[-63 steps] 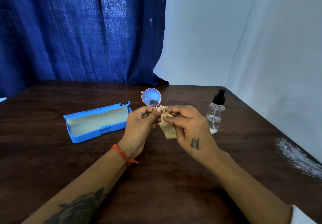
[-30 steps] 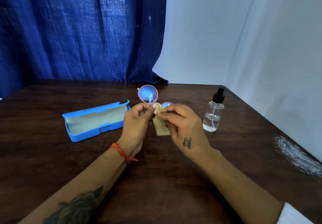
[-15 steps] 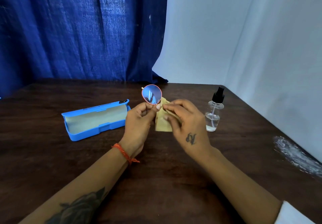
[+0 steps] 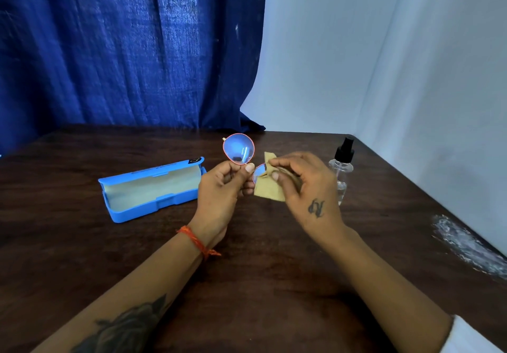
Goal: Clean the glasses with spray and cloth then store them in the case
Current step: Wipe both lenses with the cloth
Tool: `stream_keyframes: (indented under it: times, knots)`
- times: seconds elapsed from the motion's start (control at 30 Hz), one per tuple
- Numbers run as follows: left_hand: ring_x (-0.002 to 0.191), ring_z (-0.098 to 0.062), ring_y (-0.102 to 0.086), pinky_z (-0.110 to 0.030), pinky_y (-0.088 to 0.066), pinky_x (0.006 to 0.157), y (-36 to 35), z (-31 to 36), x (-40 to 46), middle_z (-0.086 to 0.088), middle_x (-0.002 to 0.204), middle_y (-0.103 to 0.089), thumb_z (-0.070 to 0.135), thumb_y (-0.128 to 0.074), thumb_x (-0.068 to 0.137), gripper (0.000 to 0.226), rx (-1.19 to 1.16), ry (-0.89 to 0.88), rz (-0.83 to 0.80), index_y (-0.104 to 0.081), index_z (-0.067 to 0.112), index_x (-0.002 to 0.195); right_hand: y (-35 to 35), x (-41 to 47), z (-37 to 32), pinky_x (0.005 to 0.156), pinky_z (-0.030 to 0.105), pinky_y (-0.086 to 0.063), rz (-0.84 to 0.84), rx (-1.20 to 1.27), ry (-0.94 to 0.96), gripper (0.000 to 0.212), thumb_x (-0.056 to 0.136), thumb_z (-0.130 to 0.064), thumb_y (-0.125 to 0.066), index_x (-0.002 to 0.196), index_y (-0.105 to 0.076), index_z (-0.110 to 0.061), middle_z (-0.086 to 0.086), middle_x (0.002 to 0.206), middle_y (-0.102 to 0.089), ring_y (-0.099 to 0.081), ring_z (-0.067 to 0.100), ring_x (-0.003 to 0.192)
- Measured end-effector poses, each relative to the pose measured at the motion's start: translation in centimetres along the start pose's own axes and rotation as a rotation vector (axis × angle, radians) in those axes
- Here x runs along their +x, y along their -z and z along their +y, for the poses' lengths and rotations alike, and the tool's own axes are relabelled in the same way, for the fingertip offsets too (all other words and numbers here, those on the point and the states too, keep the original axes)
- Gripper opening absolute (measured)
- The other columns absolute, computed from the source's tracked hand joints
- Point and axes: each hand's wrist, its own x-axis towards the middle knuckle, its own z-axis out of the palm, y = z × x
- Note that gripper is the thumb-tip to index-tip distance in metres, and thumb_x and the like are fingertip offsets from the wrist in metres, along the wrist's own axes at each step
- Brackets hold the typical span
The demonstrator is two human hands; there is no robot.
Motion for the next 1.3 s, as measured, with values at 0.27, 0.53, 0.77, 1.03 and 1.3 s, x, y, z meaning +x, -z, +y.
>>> stream_keyframes:
  times: [0.27,0.53,0.77,1.03,1.3]
  knots:
    - [0.055,-0.001,-0.056,-0.014,-0.049,0.057,0.2,0.0,0.0,0.004,0.060,-0.064,0.013,-0.058,0.086,0.012,0.058,-0.014,-0.002,-0.062,0.008,0.077,0.3,-0.3,0.3,0.078,0.025,-0.047,-0.130,-0.011,0.154,0.015,0.071,0.004,-0.075,0.082,-0.073,-0.006,0.008,0.088,-0.065,-0.061,0.021,0.083]
    - [0.056,-0.003,-0.057,-0.014,-0.049,0.058,0.5,-0.2,0.2,-0.004,0.069,-0.064,0.015,-0.060,0.086,0.012,0.157,-0.033,-0.019,-0.064,0.008,0.077,1.7,0.9,0.9,0.067,0.014,-0.041,0.009,-0.017,-0.114,0.015,0.077,0.003,-0.065,0.084,-0.065,-0.010,0.003,0.082,-0.067,-0.059,0.010,0.073]
    - [0.055,-0.002,-0.057,-0.014,-0.048,0.058,0.4,-0.1,0.0,0.003,0.062,-0.062,0.018,-0.061,0.085,0.016,0.248,-0.058,-0.057,-0.063,0.018,0.069,0.8,3.7,-1.5,0.083,0.023,-0.049,0.228,0.150,-0.267,0.023,0.079,-0.004,-0.064,0.094,-0.072,-0.019,0.002,0.099,-0.063,-0.058,0.005,0.086]
    - [0.083,-0.043,-0.061,-0.053,-0.049,0.072,0.7,0.2,0.1,-0.022,0.082,-0.068,0.010,-0.055,0.085,0.013,0.444,-0.099,-0.053,-0.067,0.016,0.086,-2.8,2.9,-2.5,0.091,0.019,-0.039,-0.165,-0.103,0.267,0.028,0.074,0.006,-0.055,0.097,-0.071,0.001,0.019,0.108,-0.065,-0.059,0.030,0.101]
    - [0.065,-0.019,-0.054,-0.044,-0.051,0.074,0.6,-0.1,0.1,-0.021,0.071,-0.063,0.014,-0.060,0.085,0.013,0.430,-0.082,-0.079,-0.065,0.007,0.076,-1.0,2.9,-0.2,0.070,0.023,-0.042,-0.053,-0.117,0.225,0.019,0.075,0.000,-0.060,0.084,-0.075,-0.007,0.010,0.081,-0.074,-0.062,0.028,0.074]
